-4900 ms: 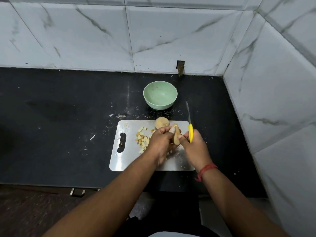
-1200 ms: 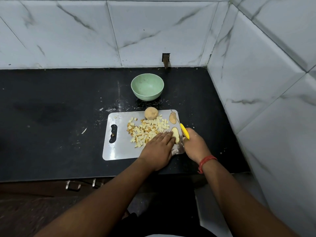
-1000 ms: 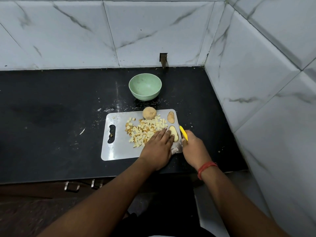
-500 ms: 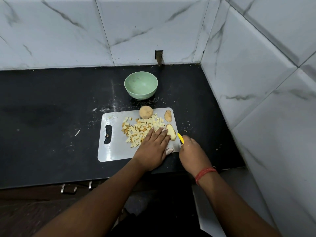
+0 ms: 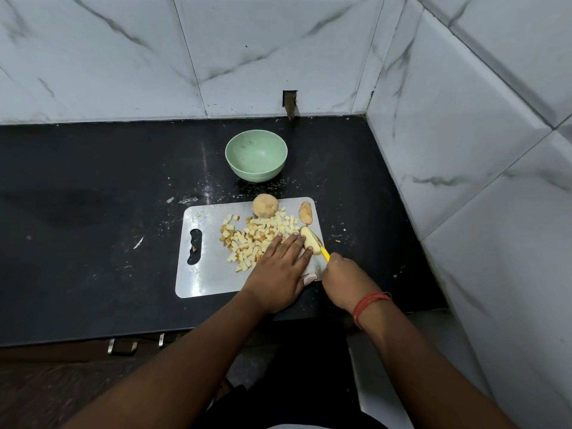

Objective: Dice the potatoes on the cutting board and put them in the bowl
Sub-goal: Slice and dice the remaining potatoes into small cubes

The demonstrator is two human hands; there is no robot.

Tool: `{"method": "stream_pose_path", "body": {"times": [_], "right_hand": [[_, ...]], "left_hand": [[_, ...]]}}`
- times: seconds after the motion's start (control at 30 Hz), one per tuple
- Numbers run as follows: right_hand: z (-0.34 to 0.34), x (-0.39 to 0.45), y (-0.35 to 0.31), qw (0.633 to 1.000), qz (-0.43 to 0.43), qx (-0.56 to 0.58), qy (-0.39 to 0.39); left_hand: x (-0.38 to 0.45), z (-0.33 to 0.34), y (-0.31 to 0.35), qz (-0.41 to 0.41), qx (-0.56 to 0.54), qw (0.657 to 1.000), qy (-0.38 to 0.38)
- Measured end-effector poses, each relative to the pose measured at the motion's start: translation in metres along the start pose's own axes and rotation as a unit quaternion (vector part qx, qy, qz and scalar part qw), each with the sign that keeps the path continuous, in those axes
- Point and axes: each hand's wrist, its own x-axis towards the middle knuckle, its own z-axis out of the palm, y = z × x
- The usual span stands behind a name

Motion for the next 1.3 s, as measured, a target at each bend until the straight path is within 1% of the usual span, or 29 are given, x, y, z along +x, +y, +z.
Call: {"method": "stream_pose_path", "body": {"times": [0.17, 0.27, 0.6, 0.7, 0.8, 1.13, 1.3], "right_hand": [[-0.004, 0.007, -0.006, 0.998, 0.040, -0.031, -0.045], [-0.006, 0.011, -0.007, 0.996, 0.050, -0.050, -0.055], [-0.001, 0.005, 0.002, 0.994, 0.036, -0.067, -0.072], [0.002, 0.002, 0.013, 0.995, 0.005, -0.072, -0.075], [0.002, -0.003, 0.021, 0.995, -0.023, -0.047, -0.081], [0.003, -0.028, 0.036, 0.992, -0.023, -0.050, -0.112], [0.002, -0.042, 0.048, 0.990, -0.013, -0.054, -0.129]], "left_hand": [[0.000, 0.002, 0.000, -0.002, -0.002, 1.000, 0.015], [-0.001, 0.003, 0.001, -0.004, -0.006, 1.000, 0.019], [-0.001, 0.001, 0.002, -0.021, 0.021, 0.999, 0.012], [0.000, 0.001, 0.002, -0.024, 0.015, 1.000, 0.008], [0.000, 0.001, 0.003, -0.028, 0.001, 1.000, 0.011], [0.000, 0.002, 0.004, -0.034, -0.011, 0.999, 0.026], [-0.001, 0.000, 0.006, -0.041, -0.016, 0.999, 0.018]]}}
